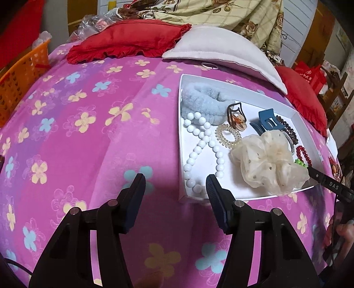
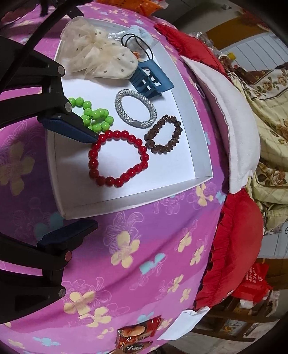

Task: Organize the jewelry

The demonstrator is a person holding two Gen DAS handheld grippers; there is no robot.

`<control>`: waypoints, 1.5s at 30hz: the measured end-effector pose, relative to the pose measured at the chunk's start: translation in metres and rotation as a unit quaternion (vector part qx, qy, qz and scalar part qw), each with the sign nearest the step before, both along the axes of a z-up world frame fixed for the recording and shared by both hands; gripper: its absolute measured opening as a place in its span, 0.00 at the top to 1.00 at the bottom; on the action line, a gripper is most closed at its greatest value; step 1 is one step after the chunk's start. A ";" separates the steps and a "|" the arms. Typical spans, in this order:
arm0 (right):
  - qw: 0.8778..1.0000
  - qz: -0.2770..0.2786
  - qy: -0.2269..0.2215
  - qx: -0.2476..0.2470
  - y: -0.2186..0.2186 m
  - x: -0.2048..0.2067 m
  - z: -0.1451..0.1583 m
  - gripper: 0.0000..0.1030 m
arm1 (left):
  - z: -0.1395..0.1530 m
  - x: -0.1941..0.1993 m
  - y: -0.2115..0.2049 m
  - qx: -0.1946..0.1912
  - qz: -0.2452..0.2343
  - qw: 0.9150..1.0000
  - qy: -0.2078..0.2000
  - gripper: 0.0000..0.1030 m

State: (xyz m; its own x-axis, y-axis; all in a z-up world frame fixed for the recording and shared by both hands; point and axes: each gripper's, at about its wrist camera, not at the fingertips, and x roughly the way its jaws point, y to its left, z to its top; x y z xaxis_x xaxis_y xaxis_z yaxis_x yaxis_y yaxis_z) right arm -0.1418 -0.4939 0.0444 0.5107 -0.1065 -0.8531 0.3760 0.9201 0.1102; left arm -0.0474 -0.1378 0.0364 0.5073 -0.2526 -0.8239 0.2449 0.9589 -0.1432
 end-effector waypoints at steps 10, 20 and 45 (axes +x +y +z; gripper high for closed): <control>0.998 -0.006 -0.065 -0.018 0.013 -0.051 0.050 0.32 | 0.019 -0.034 0.000 0.045 0.016 0.996 -0.076 0.45; 0.991 0.057 -0.110 -0.059 0.083 -0.132 0.064 0.26 | 0.043 -0.136 0.008 0.088 0.044 0.983 -0.158 0.26; 0.971 0.074 -0.201 -0.107 0.139 -0.224 0.101 0.20 | 0.091 -0.272 -0.007 0.082 0.015 0.977 -0.198 0.24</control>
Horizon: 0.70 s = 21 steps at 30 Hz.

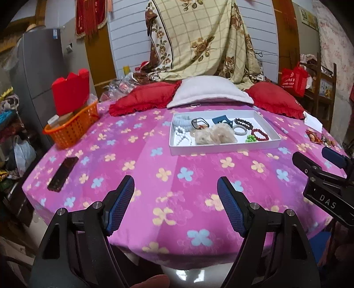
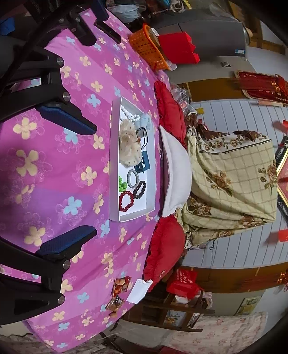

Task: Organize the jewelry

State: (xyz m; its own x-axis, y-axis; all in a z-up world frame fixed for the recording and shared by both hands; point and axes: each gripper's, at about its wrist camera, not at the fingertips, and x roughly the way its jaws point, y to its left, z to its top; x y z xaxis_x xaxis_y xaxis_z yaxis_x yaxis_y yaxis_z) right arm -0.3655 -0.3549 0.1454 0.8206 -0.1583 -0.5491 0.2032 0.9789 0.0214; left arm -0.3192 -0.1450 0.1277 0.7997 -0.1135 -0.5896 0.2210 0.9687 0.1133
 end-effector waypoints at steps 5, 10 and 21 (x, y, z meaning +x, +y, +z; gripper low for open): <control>1.000 0.004 -0.001 -0.009 0.009 -0.004 0.004 0.17 | -0.003 -0.004 0.007 -0.014 0.004 1.000 0.015 0.24; 1.000 0.011 0.001 -0.014 0.017 -0.005 0.003 0.17 | -0.003 -0.006 0.012 -0.024 0.006 1.000 0.017 0.24; 1.000 0.016 0.011 -0.011 0.021 -0.005 -0.002 0.17 | -0.009 -0.003 0.017 -0.031 0.014 0.999 0.036 0.24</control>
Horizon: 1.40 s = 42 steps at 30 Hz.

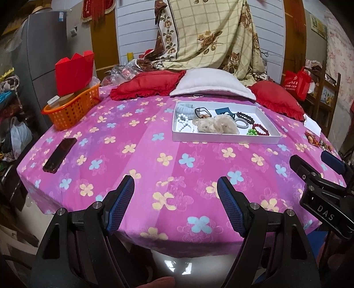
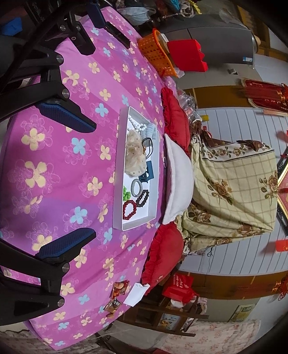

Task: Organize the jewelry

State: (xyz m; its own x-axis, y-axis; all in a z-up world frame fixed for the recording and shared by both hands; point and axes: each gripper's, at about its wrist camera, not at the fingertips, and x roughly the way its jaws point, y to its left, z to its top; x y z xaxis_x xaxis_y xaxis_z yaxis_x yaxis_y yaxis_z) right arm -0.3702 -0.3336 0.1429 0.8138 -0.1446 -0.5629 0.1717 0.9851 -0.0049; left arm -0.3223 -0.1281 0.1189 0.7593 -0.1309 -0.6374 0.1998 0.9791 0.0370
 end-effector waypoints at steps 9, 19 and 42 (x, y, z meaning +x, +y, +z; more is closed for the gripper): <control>1.000 -0.004 0.002 0.004 0.001 -0.001 -0.003 0.17 | -0.002 0.000 -0.002 0.004 -0.005 1.000 0.004 0.24; 1.000 -0.003 0.003 0.004 0.000 -0.001 -0.002 0.17 | -0.004 0.000 -0.003 0.005 -0.006 1.000 0.006 0.24; 1.000 -0.006 0.020 0.013 -0.005 0.011 -0.017 0.17 | -0.017 0.008 -0.001 0.002 -0.003 1.000 0.018 0.24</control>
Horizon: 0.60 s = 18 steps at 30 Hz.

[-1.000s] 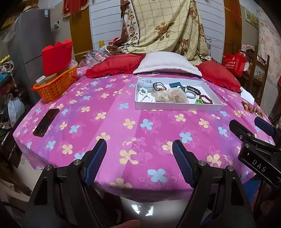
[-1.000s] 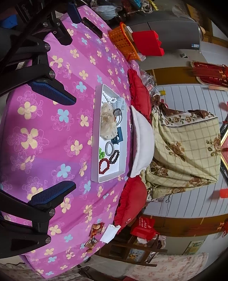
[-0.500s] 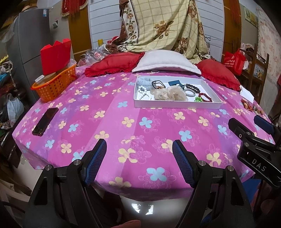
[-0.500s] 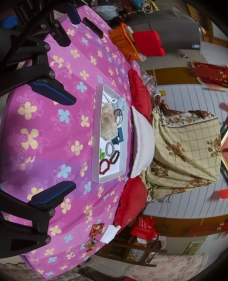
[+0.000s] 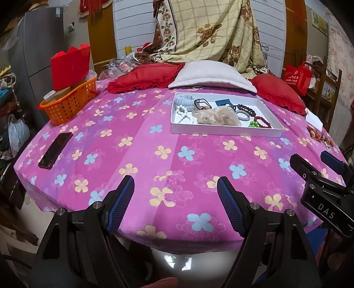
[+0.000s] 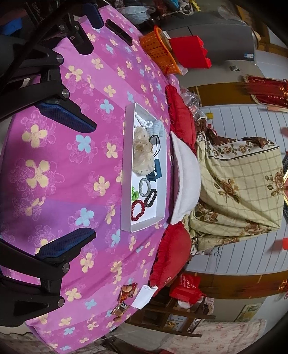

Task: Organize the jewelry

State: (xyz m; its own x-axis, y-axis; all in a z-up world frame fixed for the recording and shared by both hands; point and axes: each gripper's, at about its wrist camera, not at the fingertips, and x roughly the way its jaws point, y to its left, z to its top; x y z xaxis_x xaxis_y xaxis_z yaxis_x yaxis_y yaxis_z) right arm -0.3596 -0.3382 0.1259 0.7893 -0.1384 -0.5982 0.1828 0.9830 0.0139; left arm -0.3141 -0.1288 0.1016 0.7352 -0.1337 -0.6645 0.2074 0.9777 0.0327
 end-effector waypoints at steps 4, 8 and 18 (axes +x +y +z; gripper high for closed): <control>1.000 -0.003 0.007 0.006 -0.003 0.004 -0.006 0.17 | -0.003 0.005 -0.003 0.004 -0.005 1.000 0.006 0.24; 1.000 -0.003 0.011 0.008 -0.005 0.007 -0.010 0.17 | -0.008 0.008 -0.005 0.007 -0.008 1.000 0.012 0.24; 1.000 0.001 0.023 0.012 -0.006 0.015 -0.019 0.17 | -0.016 0.016 -0.011 0.016 -0.015 0.999 0.026 0.24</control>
State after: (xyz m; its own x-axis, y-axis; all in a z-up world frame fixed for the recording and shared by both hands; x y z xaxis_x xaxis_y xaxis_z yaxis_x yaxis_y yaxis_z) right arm -0.3447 -0.3439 0.1066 0.7613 -0.1224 -0.6367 0.1820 0.9829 0.0287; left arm -0.2984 -0.1394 0.0854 0.6957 -0.1333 -0.7058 0.2395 0.9694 0.0530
